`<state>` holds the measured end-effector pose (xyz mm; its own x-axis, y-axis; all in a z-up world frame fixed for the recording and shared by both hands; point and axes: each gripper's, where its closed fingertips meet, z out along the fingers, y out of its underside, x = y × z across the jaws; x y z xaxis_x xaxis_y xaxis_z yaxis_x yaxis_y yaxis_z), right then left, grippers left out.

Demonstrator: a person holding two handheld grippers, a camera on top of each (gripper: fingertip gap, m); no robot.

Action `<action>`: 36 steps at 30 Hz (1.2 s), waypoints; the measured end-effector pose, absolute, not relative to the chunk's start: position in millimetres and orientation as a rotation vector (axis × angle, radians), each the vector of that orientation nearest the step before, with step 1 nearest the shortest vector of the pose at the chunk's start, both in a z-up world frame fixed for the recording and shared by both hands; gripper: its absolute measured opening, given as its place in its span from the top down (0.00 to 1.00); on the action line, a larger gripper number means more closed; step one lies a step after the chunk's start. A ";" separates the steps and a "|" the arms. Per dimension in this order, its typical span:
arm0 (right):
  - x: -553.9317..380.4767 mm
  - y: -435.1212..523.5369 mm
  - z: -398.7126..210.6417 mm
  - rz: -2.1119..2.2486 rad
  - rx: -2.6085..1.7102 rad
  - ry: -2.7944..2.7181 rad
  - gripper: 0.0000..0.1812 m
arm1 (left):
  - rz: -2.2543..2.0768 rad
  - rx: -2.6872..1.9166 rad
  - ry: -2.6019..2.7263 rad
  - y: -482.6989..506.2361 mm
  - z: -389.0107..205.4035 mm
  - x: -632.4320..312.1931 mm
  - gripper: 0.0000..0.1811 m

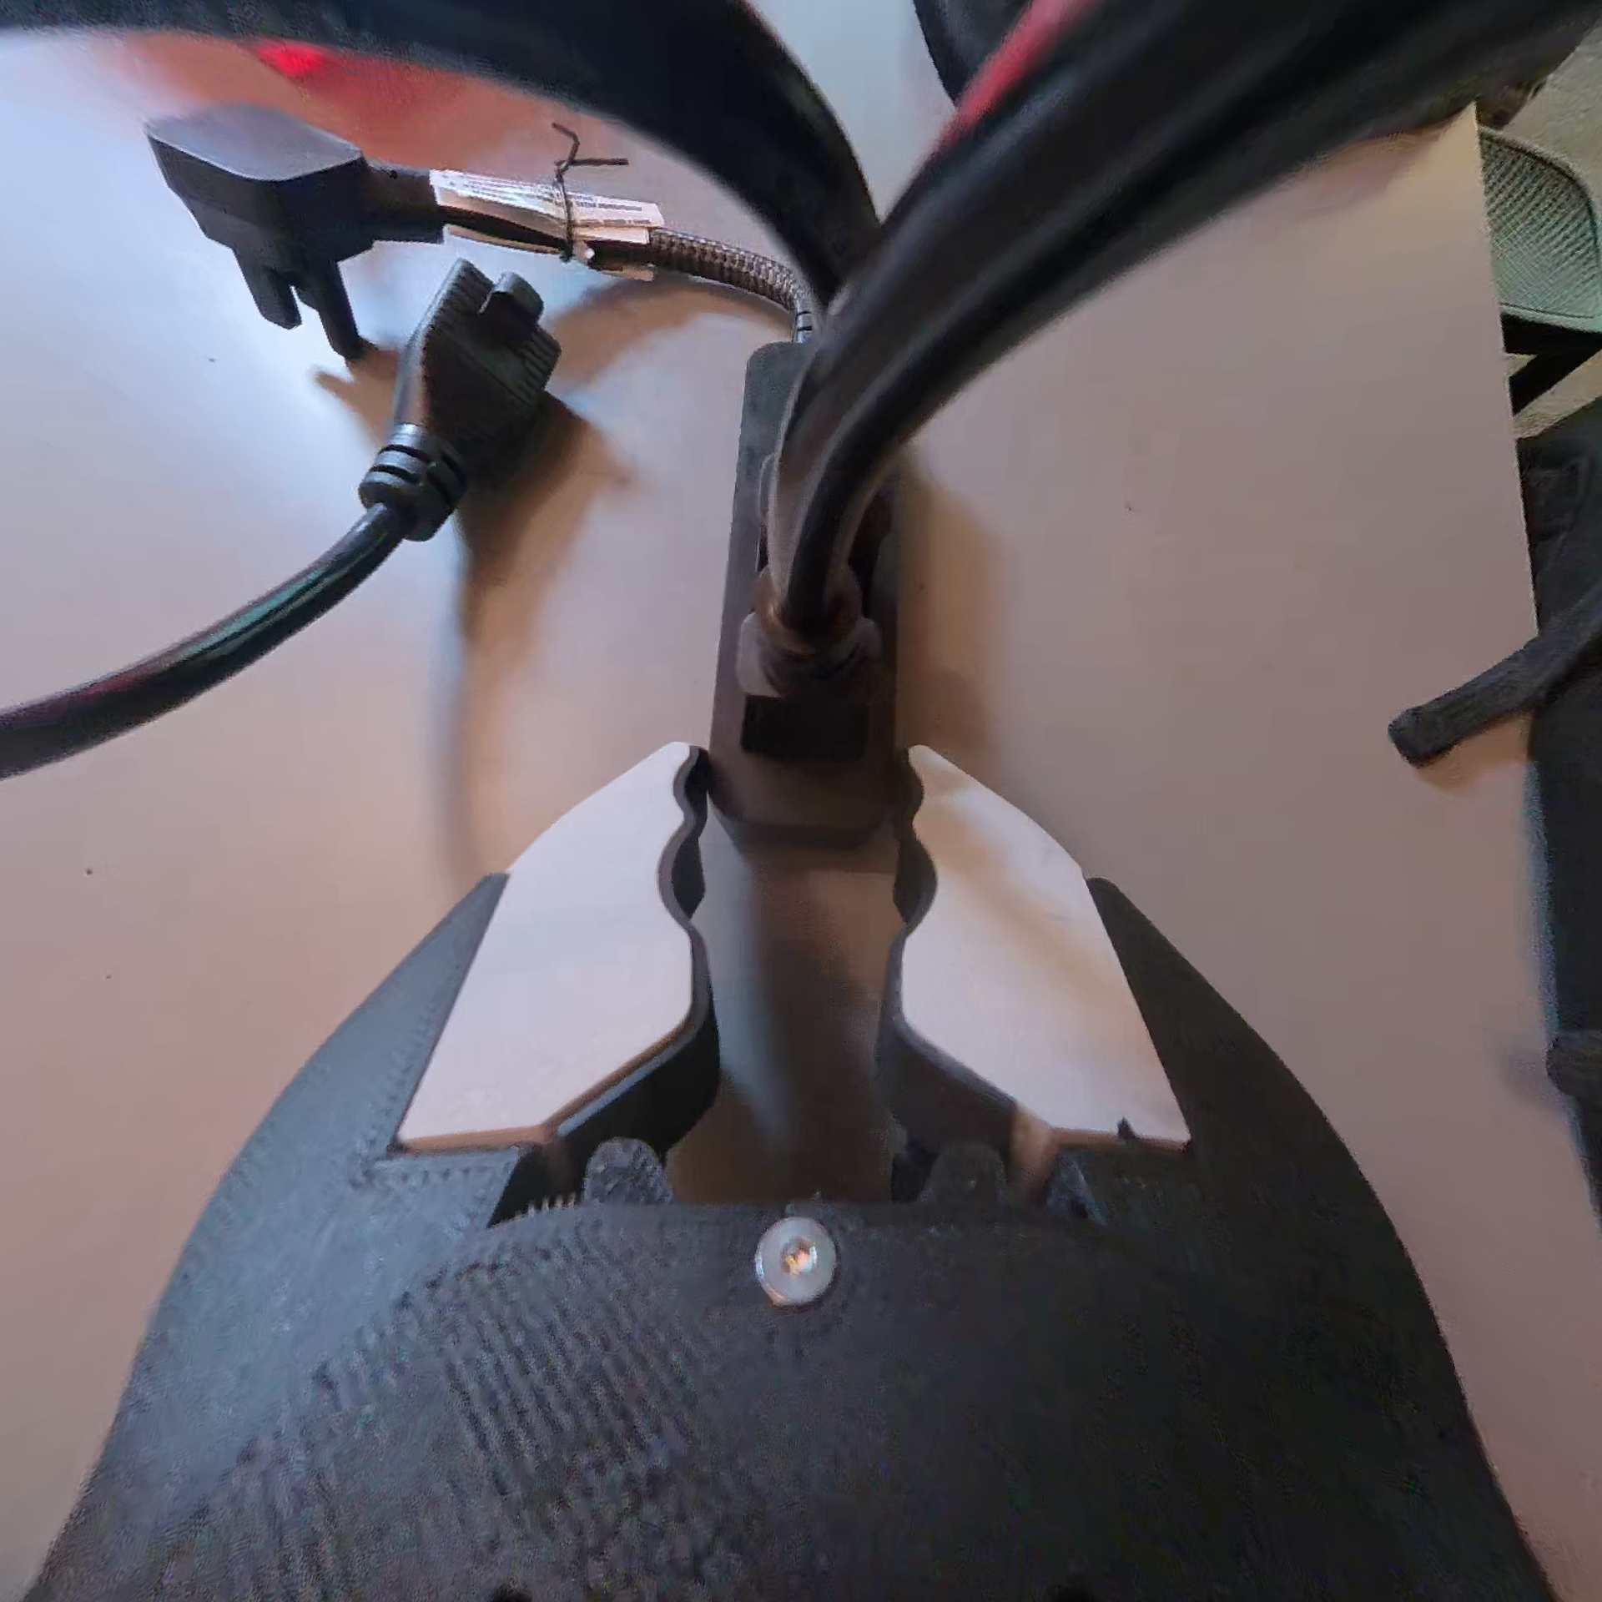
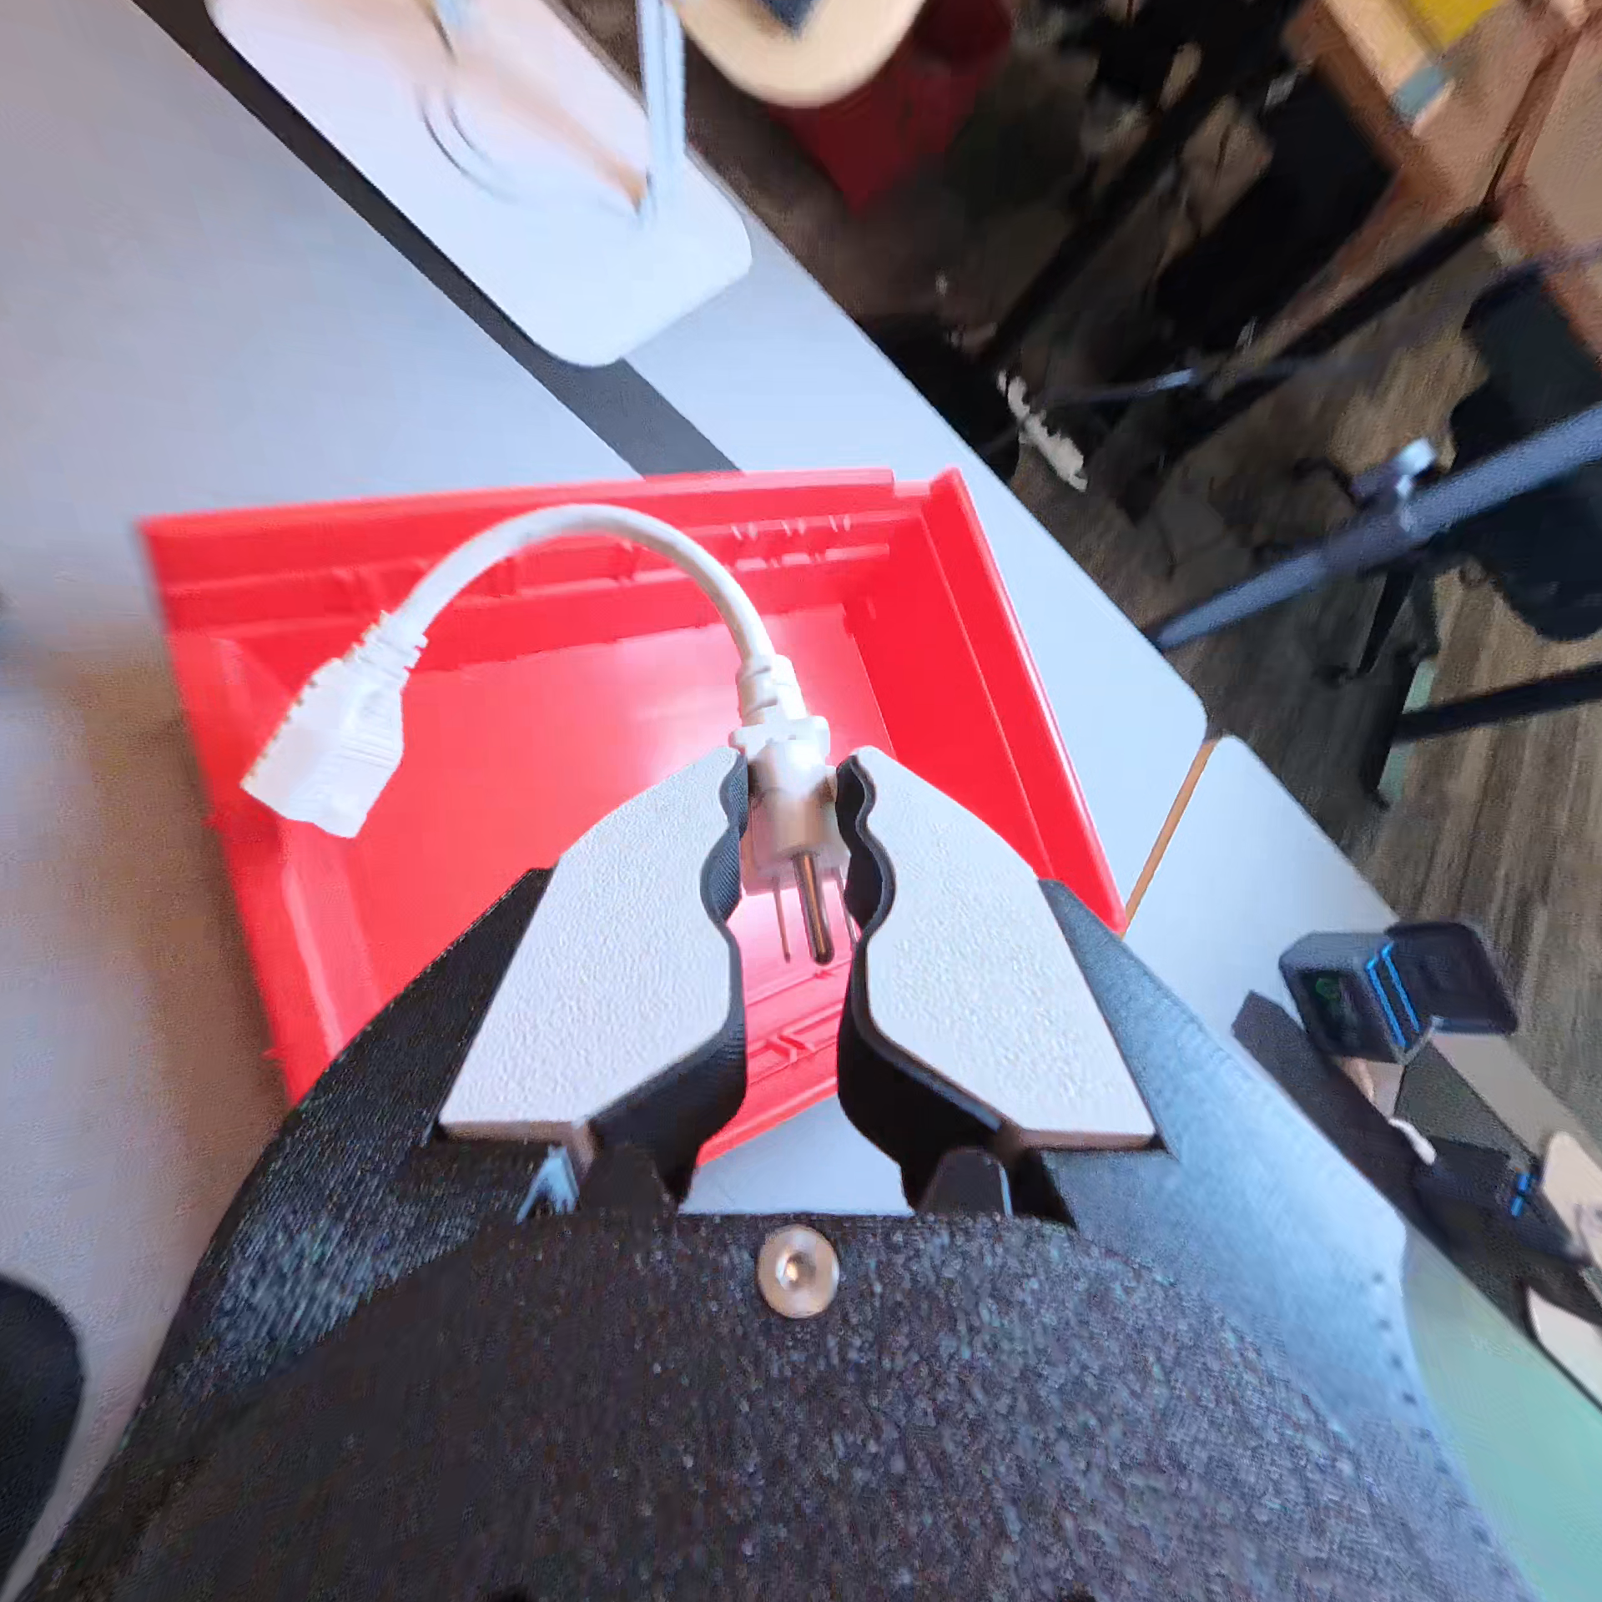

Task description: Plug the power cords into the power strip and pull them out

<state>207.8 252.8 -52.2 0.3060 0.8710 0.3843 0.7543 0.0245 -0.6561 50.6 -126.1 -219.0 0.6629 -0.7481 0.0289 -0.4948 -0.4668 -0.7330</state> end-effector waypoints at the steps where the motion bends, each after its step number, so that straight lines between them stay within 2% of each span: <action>1: 208.3 264.7 -68.3 0.144 -1.793 -1.482 0.89 | -0.449 -2.161 0.958 -125.7 -218.9 50.4 0.77; 6: 214.2 320.2 -135.7 -0.122 -1.934 -1.485 0.88 | -0.467 -2.172 0.915 -124.0 -219.2 45.9 0.77; 9: 213.4 345.5 -130.6 -0.184 -1.918 -1.371 0.84 | -0.465 -2.175 0.878 -121.4 -219.3 40.8 0.77; 13: 187.4 323.5 -105.9 0.018 -1.835 -1.367 0.76 | -0.454 -2.175 0.843 -117.9 -219.3 33.4 0.77; 15: 169.7 293.1 -89.1 0.161 -1.769 -1.372 0.71 | -0.449 -2.175 0.836 -116.9 -219.3 30.5 0.78; 18: 142.6 225.4 -67.8 0.355 -1.592 -1.437 0.73 | -0.456 -2.174 0.831 -116.5 -219.3 28.5 0.78; 20: 125.3 163.6 -64.9 0.516 -1.480 -1.540 0.78 | -0.457 -2.173 0.833 -116.6 -219.2 28.2 0.78; 24: 101.4 23.8 -88.5 0.884 -1.291 -1.843 0.85 | -0.439 -2.166 0.846 -117.0 -218.7 28.0 0.78; 27: 91.4 -51.9 -128.9 0.986 -1.196 -2.070 0.85 | -0.436 -2.156 0.849 -116.3 -218.2 28.5 0.77; 30: 79.0 -88.7 -169.1 0.992 -1.179 -2.198 0.79 | -0.443 -2.127 0.854 -116.0 -214.2 31.9 0.76; 36: 61.5 -104.1 -187.9 1.052 -1.102 -2.225 0.87 | -0.450 -2.079 0.865 -115.9 -205.1 38.6 0.75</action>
